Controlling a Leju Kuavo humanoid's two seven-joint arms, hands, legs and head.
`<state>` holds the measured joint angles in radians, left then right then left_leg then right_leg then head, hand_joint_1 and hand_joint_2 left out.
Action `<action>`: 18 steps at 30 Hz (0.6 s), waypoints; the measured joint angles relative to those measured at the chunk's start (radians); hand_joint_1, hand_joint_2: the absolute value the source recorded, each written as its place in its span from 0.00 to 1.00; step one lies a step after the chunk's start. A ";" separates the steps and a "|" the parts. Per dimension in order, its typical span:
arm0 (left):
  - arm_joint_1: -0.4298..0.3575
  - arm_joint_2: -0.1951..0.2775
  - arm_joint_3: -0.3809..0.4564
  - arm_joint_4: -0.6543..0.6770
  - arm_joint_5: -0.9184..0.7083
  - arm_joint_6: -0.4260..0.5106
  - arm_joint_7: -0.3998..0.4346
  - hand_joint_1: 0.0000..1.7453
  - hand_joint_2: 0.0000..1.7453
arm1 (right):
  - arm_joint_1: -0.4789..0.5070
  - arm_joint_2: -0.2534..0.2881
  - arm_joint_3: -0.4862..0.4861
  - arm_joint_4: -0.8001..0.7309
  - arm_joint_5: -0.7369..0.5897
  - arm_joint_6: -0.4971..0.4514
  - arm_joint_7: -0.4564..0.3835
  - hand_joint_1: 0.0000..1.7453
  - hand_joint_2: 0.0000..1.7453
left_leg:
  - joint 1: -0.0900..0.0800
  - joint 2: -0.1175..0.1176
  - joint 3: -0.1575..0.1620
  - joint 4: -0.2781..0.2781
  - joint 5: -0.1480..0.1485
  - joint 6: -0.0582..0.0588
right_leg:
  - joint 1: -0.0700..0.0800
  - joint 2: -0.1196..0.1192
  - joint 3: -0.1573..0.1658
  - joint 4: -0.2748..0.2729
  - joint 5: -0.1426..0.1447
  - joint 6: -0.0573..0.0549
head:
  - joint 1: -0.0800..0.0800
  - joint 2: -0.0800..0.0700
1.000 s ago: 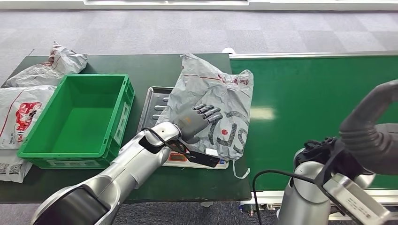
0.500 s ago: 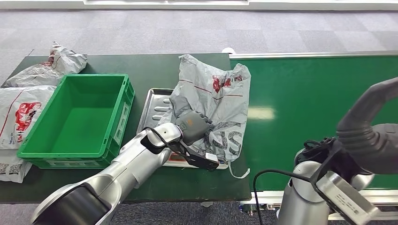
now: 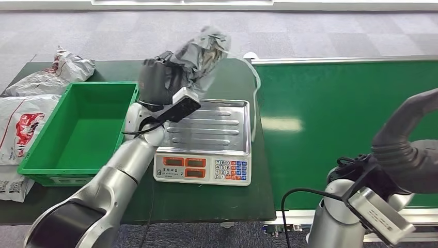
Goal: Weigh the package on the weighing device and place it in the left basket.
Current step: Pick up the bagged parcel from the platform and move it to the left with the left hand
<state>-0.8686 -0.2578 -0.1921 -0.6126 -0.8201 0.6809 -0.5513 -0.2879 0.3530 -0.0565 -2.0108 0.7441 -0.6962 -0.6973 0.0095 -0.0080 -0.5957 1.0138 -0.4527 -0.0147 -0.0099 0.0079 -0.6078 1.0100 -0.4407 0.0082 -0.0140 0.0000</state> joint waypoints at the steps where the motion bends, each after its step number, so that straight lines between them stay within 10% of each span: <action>1: 0.010 0.000 0.071 -0.056 -0.114 0.010 -0.004 1.00 1.00 | 0.003 0.000 -0.003 0.000 -0.004 0.000 0.000 0.00 1.00 | 0.000 0.000 0.000 0.000 0.000 0.000 | 0.000 0.000 0.000 0.000 0.000 0.000 | 0.000 0.000; 5: 0.055 -0.011 0.341 -0.314 -0.576 0.018 0.012 1.00 1.00 | 0.012 -0.002 -0.011 0.000 -0.020 0.000 0.000 0.00 1.00 | 0.000 0.004 0.000 0.000 0.000 -0.001 | 0.000 0.006 -0.002 0.000 0.000 0.000 | 0.000 0.000; 10: 0.096 0.036 0.466 -0.509 -0.689 0.018 0.193 1.00 1.00 | 0.018 -0.004 -0.022 0.001 -0.025 0.000 0.000 0.00 1.00 | 0.000 0.004 -0.001 0.000 0.000 -0.002 | 0.000 0.006 -0.004 0.000 0.000 -0.001 | 0.000 0.000; 16: 0.018 0.272 0.034 -0.288 -0.693 0.017 1.175 0.93 1.00 | 0.025 -0.005 -0.052 0.000 -0.037 -0.002 0.000 0.00 1.00 | 0.001 0.002 -0.002 -0.001 0.002 -0.002 | 0.001 0.004 -0.005 0.000 0.001 -0.003 | 0.000 0.000; 18: 0.007 0.317 -0.145 -0.166 -0.692 0.016 1.242 0.43 1.00 | 0.026 -0.005 -0.059 0.000 -0.034 -0.002 0.000 0.00 1.00 | 0.001 0.000 -0.002 -0.001 0.003 -0.002 | 0.001 0.002 -0.002 0.001 0.001 -0.003 | 0.000 0.000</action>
<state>-0.8617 0.0589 -0.3369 -0.7789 -1.5118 0.6966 0.6912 -0.2619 0.3475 -0.1158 -2.0104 0.7098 -0.6977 -0.6973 0.0103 -0.0078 -0.5973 1.0128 -0.4502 -0.0166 -0.0093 0.0097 -0.6102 1.0106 -0.4392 0.0056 -0.0139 0.0000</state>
